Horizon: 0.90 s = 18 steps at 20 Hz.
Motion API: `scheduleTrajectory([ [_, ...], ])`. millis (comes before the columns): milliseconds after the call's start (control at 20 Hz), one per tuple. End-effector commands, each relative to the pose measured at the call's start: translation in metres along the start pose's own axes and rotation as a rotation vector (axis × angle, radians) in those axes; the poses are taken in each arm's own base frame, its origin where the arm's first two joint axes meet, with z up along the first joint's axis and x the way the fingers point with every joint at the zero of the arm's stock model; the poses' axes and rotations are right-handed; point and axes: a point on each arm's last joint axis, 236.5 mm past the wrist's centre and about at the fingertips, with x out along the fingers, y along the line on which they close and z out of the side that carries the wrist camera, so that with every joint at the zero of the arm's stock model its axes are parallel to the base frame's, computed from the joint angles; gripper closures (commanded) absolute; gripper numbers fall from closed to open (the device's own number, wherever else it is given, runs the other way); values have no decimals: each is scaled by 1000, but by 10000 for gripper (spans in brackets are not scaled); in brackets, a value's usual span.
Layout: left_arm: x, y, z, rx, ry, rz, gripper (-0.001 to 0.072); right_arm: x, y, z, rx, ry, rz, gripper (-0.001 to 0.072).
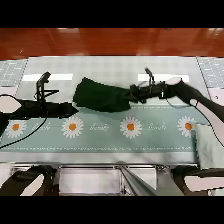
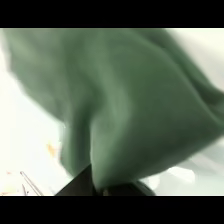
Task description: Fold the shirts.
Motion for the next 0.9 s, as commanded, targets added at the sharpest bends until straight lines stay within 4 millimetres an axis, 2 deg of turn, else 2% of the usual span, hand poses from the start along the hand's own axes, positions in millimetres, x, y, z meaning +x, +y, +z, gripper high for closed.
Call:
scheduleTrajectory([
  [0,0,0,0,0,-1,0,686,-27,57,31,-220,0,-108,690],
  [200,0,0,0,0,0,0,686,-100,120,75,-393,-130,-247,690],
  [350,0,0,0,0,0,0,686,-160,138,89,-424,-198,-304,690],
  [450,0,0,0,0,0,0,687,-205,134,93,-400,-254,-348,690],
  [600,0,0,0,0,0,0,687,-280,116,89,-335,-359,-428,690],
  [850,0,-1,0,-1,-2,-3,686,-407,73,59,-127,-571,-541,690],
])
